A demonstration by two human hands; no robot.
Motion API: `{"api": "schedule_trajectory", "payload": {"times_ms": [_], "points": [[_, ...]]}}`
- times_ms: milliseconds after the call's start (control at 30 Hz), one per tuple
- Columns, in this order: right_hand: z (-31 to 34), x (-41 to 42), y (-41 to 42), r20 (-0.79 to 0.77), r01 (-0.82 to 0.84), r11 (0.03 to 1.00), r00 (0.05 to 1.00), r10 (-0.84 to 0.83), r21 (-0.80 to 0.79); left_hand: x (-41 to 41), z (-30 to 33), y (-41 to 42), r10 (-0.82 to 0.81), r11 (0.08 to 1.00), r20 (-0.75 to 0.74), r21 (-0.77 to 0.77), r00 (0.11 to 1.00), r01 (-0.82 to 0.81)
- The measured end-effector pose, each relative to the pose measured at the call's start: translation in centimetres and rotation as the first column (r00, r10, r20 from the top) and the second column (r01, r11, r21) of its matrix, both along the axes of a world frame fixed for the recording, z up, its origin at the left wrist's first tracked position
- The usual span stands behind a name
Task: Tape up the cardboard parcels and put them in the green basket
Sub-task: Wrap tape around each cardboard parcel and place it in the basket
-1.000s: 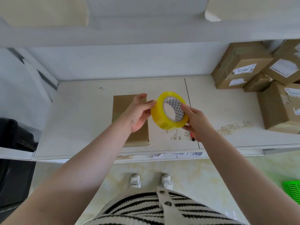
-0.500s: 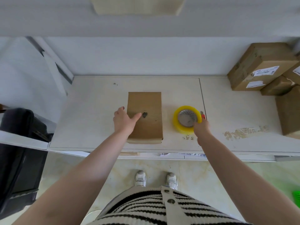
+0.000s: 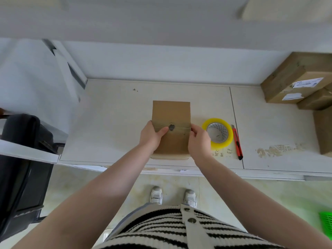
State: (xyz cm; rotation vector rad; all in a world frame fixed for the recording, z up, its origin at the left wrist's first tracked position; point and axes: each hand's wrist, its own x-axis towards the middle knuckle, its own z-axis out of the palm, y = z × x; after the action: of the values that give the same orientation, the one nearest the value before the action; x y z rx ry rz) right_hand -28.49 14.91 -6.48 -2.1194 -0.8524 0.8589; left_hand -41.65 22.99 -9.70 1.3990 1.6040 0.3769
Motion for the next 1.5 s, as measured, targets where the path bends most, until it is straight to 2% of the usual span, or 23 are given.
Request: {"api": "schedule_trajectory", "payload": {"times_ms": [100, 233, 400, 467, 567, 667, 733, 767, 833, 900, 967, 1033, 1133, 1233, 1300, 1367, 1433, 1500], "points": [[-0.9, -0.7, 0.3, 0.003, 0.028, 1.0, 1.0, -0.028, -0.003, 0.2, -0.2, -0.1, -0.021, 1.0, -0.015, -0.006, 1.0, 0.021], [-2.2, -0.6, 2.5, 0.007, 0.034, 0.991, 0.999, -0.034, -0.131, 0.0, -0.4, -0.2, -0.047, 0.999, -0.03, -0.008, 0.998, 0.047], [-3.4, -0.1, 3.4, 0.046, 0.004, 0.986, 0.999, 0.004, -0.169, 0.6, -0.4, -0.1, 0.017, 0.998, 0.027, -0.059, 0.999, -0.015], [-3.7, -0.1, 3.3, 0.074, 0.011, 0.985, 0.997, 0.002, -0.173, 1.1, -0.3, 0.0, 0.042, 0.997, -0.042, -0.068, 0.998, -0.045], [-3.7, 0.1, 3.3, 0.076, 0.0, 0.988, 0.997, 0.011, -0.152, 0.8, -0.7, 0.1, 0.009, 1.0, -0.12, -0.004, 0.993, -0.01], [-3.5, 0.2, 3.1, 0.06, -0.009, 0.991, 0.998, 0.017, -0.135, -0.5, -0.8, 0.3, -0.066, 0.998, -0.051, 0.013, 0.997, 0.066], [-3.4, 0.1, 3.2, 0.073, 0.0, 0.988, 0.997, 0.011, -0.152, -0.6, -0.7, 0.2, -0.082, 0.996, -0.021, -0.038, 0.996, 0.081], [-3.4, 0.1, 3.2, 0.082, 0.002, 0.987, 0.997, 0.011, -0.162, -0.2, -0.5, 0.1, -0.081, 0.997, -0.068, -0.012, 0.994, 0.08], [-3.4, 0.1, 3.2, 0.089, 0.004, 0.983, 0.996, 0.013, -0.184, 1.2, 0.0, 0.1, -0.111, 0.963, -0.319, 0.2, 0.941, 0.182], [-3.3, 0.1, 3.2, 0.093, 0.003, 0.982, 0.996, 0.014, -0.187, 2.8, 0.1, 0.2, -0.187, 0.808, -0.519, 0.401, 0.834, 0.431], [-3.4, 0.1, 3.2, 0.099, 0.002, 0.985, 0.995, 0.015, -0.17, 3.7, -0.5, 0.8, -0.28, 0.701, -0.613, 0.396, 0.739, 0.593], [-3.4, 0.1, 3.2, 0.103, 0.001, 0.987, 0.995, 0.015, -0.158, 3.8, -1.2, 1.1, -0.315, 0.678, -0.68, 0.327, 0.662, 0.658], [-3.4, 0.0, 3.3, 0.088, 0.01, 0.99, 0.996, 0.002, -0.138, 3.6, -1.3, 1.2, -0.341, 0.658, -0.722, 0.273, 0.601, 0.702], [-2.7, -0.1, 3.0, 0.043, 0.016, 0.993, 0.999, -0.011, -0.121, 3.5, -0.7, 1.9, -0.405, 0.653, -0.694, 0.235, 0.595, 0.72], [-2.1, -0.1, 2.8, -0.04, 0.021, 0.995, 0.999, -0.025, -0.099, 3.0, 0.0, 2.4, -0.474, 0.669, -0.624, 0.204, 0.621, 0.715], [-1.1, -0.6, 2.8, -0.242, 0.077, 0.995, 0.966, -0.089, -0.06, 1.9, 0.6, 2.6, -0.487, 0.761, -0.492, 0.166, 0.722, 0.627], [-0.2, -1.3, 2.8, -0.394, 0.084, 0.996, 0.915, -0.089, -0.029, 0.7, 1.5, 2.6, -0.382, 0.898, -0.274, 0.114, 0.883, 0.424], [-0.1, -1.8, 2.9, -0.353, 0.006, 1.0, 0.936, 0.004, 0.029, -0.2, 2.5, 2.6, -0.252, 0.966, -0.05, 0.053, 0.967, 0.254]]}}
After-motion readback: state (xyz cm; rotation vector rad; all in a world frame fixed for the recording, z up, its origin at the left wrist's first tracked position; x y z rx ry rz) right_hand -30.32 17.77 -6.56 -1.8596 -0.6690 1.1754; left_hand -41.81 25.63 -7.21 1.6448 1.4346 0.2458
